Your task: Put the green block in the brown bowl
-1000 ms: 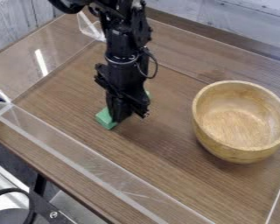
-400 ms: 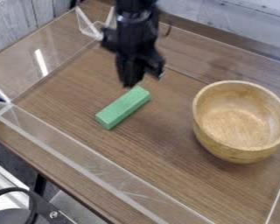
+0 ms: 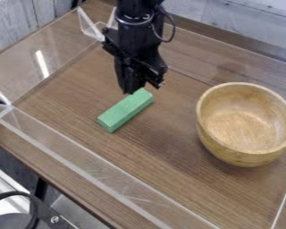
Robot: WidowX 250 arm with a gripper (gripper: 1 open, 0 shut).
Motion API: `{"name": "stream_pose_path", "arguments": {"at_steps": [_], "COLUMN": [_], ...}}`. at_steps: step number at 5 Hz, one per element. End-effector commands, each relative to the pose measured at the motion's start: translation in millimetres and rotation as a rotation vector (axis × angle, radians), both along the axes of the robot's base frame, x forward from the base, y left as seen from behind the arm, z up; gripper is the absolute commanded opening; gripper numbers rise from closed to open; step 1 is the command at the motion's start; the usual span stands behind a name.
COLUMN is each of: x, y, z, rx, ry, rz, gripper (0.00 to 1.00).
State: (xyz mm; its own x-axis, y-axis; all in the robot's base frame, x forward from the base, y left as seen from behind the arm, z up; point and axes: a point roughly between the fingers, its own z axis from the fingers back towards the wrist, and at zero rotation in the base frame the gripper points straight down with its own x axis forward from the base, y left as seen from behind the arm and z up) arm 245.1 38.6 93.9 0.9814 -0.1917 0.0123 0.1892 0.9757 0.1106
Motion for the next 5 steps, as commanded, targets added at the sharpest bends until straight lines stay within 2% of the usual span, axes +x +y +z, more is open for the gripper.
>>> {"name": "stream_pose_path", "arguments": {"at_steps": [1, 3, 5], "x": [9.1, 17.2, 14.5], "y": [4.7, 14.4, 14.6], "z": [2.4, -25.6, -54.9], "rx": [0.018, 0.042, 0.065], "ry": [-0.029, 0.013, 0.070], "rz": [0.005, 0.043, 0.055], "gripper": [1.00, 1.00, 1.00]}}
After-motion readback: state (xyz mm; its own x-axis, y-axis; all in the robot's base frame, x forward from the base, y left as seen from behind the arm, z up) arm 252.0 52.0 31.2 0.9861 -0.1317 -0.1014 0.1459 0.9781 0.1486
